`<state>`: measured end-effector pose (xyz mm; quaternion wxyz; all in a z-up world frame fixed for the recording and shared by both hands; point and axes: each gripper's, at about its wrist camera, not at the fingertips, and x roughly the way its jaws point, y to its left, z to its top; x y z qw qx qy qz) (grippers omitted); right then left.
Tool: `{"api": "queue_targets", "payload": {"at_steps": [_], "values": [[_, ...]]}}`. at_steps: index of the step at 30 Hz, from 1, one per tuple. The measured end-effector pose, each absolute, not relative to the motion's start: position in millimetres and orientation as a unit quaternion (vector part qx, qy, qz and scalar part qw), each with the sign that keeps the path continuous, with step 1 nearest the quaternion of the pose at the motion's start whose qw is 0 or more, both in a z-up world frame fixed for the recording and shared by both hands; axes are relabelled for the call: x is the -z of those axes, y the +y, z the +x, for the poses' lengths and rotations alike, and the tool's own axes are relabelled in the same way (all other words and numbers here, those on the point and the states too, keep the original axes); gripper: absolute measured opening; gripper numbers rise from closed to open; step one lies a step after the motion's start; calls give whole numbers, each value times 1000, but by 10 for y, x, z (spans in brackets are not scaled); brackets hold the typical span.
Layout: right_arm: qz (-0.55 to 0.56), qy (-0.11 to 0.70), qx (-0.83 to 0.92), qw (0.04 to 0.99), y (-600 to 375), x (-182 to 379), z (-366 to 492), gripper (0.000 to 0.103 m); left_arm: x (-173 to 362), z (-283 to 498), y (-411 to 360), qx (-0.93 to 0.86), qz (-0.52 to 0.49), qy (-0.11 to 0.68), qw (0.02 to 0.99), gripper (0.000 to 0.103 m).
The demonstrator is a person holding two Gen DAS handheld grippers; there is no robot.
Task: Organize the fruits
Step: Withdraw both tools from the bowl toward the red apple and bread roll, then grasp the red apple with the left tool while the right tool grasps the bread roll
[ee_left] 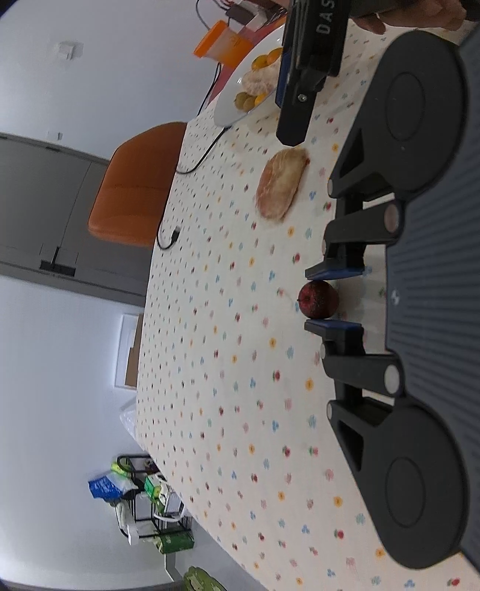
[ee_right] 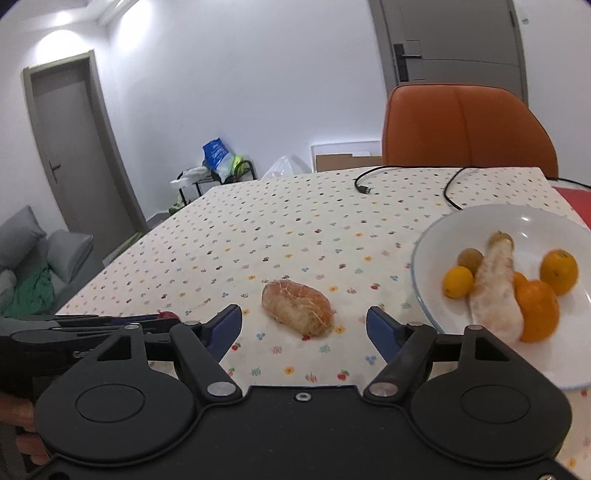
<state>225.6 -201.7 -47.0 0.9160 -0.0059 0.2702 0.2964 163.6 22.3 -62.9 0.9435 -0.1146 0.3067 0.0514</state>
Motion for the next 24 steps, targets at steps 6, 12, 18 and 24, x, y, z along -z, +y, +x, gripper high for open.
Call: {"api": "queue_targets", "payload": {"at_steps": [6, 12, 18, 24], "values": [[-25, 278, -303, 911, -1878, 496, 2369, 71, 640, 1604, 384, -76, -123, 304, 941, 21], [-43, 289, -303, 907, -1779, 546, 2472, 71, 646, 1576, 499, -90, -135, 299, 940, 21], [-52, 289, -300, 908, -1683, 551, 2601, 69, 650, 1540, 571, -93, -143, 296, 940, 21], [-60, 301, -307, 901, -1592, 596, 2589, 57, 646, 1498, 637, -99, -150, 294, 939, 21]]}}
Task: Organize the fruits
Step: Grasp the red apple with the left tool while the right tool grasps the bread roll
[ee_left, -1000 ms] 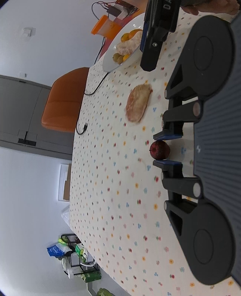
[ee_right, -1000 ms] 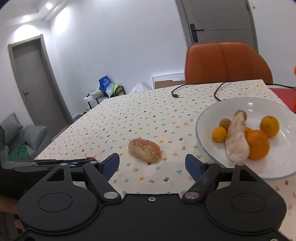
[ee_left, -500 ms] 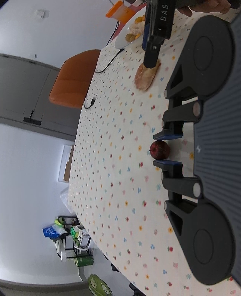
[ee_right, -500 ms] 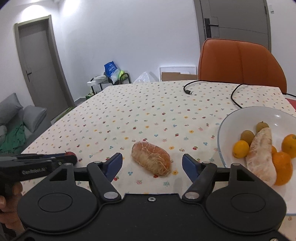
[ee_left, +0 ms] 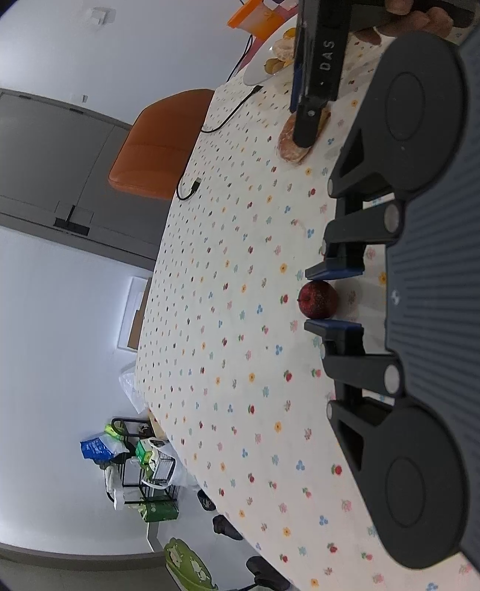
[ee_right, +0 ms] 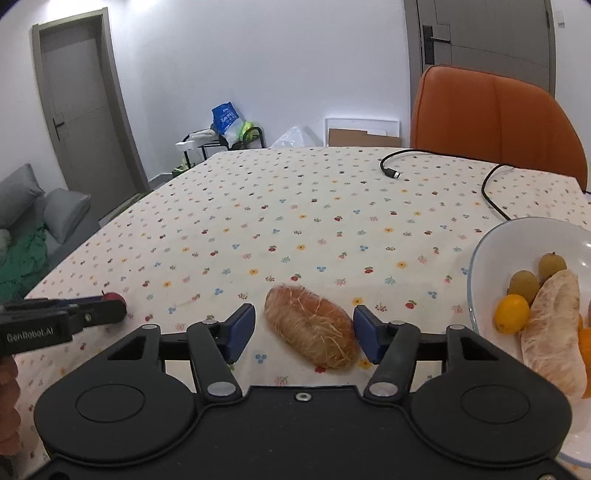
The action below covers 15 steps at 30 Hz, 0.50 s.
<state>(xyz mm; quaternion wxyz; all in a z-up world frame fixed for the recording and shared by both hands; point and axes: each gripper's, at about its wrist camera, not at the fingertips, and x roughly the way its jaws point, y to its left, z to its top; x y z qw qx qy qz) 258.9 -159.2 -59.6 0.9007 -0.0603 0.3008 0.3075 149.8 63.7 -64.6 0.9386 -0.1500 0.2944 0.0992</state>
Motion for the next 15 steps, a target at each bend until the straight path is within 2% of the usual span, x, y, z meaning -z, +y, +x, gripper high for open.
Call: {"api": "queue_targets", "payload": {"at_steps": [2, 4, 6, 15], "values": [[-54, 304, -309, 899, -1604, 593, 2562, 53, 643, 1480, 655, -102, -151, 294, 938, 21], [-52, 307, -311, 898, -1612, 585, 2525, 42, 642, 1464, 655, -102, -152, 294, 938, 21], [-48, 311, -317, 895, -1621, 576, 2488, 39, 638, 1447, 647, -101, -152, 294, 938, 21], [-55, 305, -320, 895, -1591, 571, 2355, 39, 632, 1436, 602, -95, -149, 291, 940, 21]]}}
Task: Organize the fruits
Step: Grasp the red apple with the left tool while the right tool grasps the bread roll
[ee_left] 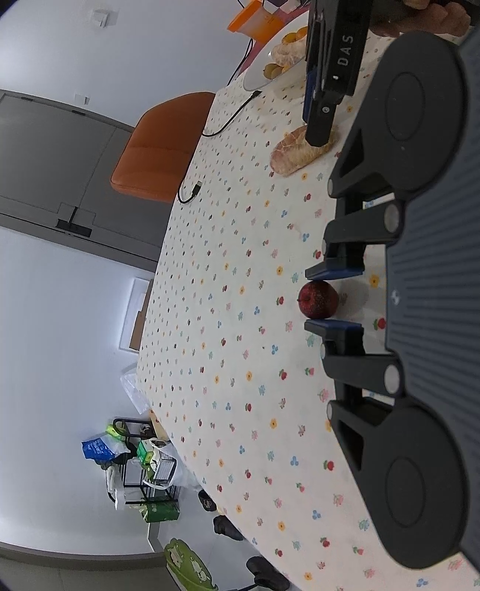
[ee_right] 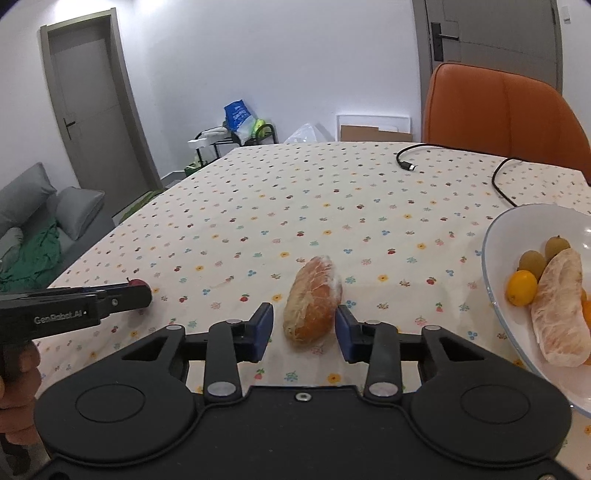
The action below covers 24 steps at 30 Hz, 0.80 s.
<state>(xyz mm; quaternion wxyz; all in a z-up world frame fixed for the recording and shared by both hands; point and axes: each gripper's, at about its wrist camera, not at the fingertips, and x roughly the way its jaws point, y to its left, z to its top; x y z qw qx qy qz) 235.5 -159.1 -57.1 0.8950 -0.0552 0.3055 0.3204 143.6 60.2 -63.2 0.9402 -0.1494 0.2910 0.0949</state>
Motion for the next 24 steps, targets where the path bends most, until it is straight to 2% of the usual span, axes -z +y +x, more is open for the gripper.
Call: {"api": "queue_targets", "payload": {"at_steps": [16, 17, 19, 24], "values": [[-97, 304, -292, 901, -1284, 638, 2498, 45, 646, 1537, 620, -95, -153, 290, 940, 21], [-102, 302, -292, 902, -1265, 643, 2489, 44, 644, 1535, 615, -94, -152, 290, 940, 21], [-108, 298, -293, 902, -1255, 654, 2467, 35, 640, 1530, 612, -93, -152, 290, 940, 21], [-85, 301, -310, 898, -1346, 608, 2434, 33, 610, 1506, 573, -92, -148, 288, 942, 21]]}}
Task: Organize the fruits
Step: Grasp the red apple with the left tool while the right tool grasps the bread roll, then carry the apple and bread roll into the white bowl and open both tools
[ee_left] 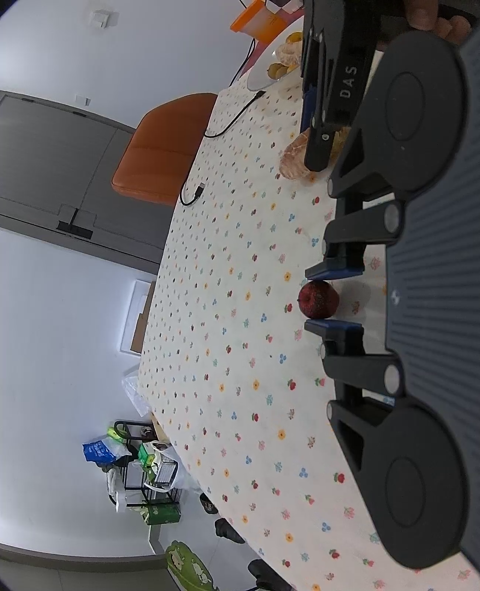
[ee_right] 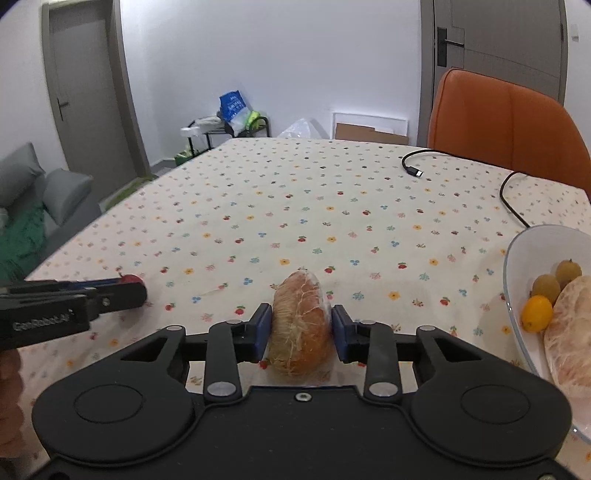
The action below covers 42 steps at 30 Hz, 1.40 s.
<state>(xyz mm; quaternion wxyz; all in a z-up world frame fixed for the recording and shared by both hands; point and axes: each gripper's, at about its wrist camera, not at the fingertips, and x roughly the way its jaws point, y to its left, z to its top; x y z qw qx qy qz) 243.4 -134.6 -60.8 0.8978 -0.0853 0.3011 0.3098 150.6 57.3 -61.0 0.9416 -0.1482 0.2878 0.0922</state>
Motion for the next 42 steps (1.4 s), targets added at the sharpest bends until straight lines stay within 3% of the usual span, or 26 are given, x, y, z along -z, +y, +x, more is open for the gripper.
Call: {"api": "queue_targets", "payload": {"at_steps": [22, 42], "values": [[-10, 240, -258, 936, -2320, 221, 2180, 33, 297, 1693, -186, -19, -103, 268, 958, 21], [40, 214, -191, 957, -3305, 213, 2223, 33, 134, 1986, -1160, 53, -43, 263, 962, 21]]}}
